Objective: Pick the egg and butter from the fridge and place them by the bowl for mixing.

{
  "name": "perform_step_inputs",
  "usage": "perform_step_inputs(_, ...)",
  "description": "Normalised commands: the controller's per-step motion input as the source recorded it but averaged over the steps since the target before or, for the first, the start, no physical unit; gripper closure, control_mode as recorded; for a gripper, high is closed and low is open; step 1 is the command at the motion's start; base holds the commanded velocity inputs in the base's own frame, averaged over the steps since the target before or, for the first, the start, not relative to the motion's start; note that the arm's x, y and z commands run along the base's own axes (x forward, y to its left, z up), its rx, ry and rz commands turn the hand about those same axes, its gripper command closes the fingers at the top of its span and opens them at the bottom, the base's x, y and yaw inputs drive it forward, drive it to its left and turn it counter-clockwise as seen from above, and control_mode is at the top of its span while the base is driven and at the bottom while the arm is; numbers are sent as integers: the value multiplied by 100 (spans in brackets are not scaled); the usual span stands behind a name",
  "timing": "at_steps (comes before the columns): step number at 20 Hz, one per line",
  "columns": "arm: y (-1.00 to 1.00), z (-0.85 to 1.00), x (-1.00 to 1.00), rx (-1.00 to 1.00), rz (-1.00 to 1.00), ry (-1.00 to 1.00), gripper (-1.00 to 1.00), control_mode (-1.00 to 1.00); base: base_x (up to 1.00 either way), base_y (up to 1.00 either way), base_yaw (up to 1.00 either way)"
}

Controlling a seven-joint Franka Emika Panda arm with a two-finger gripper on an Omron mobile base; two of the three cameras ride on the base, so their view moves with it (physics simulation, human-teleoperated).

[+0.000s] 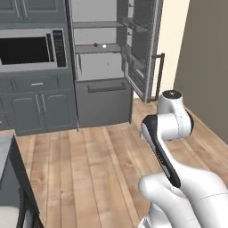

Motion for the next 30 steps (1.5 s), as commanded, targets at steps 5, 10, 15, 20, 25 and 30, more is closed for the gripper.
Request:
perform_step_inputs(5,0,0,0,0,0,0,-100,100,100,59,0)
perform_step_inputs(10,0,0,0,0,0,0,-100,100,100,16,-1)
perform_step_inputs(15,0,0,0,0,0,0,-100,100,100,-4,-1)
perform_step_inputs(20,0,0,0,0,0,0,-100,100,100,0,-1)
perform_step_inputs(25,0,0,0,0,0,0,-100,100,99,0,-4)
perform_step_inputs(30,0,0,0,0,0,0,-100,100,77,0,-9)
